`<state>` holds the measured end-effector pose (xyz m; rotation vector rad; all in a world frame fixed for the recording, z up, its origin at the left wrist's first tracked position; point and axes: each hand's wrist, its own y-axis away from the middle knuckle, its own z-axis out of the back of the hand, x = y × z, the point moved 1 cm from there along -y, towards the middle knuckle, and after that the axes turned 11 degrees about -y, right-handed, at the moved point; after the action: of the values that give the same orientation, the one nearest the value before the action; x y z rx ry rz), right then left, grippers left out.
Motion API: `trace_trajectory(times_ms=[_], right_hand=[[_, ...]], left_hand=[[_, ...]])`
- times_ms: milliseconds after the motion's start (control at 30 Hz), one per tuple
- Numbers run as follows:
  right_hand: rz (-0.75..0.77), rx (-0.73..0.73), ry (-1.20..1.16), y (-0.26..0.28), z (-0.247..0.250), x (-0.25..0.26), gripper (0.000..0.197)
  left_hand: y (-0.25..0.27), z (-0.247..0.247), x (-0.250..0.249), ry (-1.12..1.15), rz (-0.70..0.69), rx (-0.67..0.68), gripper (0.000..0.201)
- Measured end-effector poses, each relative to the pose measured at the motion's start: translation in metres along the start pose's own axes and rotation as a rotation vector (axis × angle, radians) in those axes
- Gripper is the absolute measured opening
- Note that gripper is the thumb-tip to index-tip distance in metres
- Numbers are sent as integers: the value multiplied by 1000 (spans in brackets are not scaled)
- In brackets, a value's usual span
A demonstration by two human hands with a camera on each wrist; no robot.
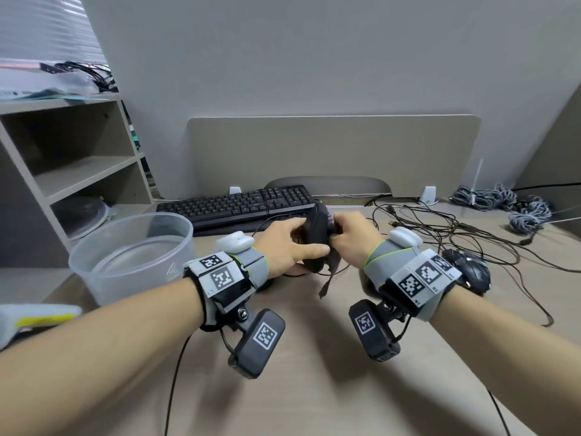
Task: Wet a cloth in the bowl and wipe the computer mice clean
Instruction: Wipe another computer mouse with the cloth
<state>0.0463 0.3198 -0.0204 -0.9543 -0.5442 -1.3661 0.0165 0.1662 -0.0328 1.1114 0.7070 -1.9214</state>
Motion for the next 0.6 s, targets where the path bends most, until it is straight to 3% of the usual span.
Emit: trace_trajectory(times_ms=[200,367,400,500,600], right_hand=[[58,98,225,22,-13,5,16],[105,112,16,28,-1,3,16],[98,106,-49,26,3,0,10],[67,63,-99,25,14,-7,27],[56,19,19,27,27,-14,19]], left_hand=[[-4,5,0,113,93,-47,21],[-5,9,-3,98,172,-71,37],[-7,9,-2,40,184,-101,43],[-12,5,-1,-315,207,-191,60],[-14,-3,-3,-755,200,-198,57]])
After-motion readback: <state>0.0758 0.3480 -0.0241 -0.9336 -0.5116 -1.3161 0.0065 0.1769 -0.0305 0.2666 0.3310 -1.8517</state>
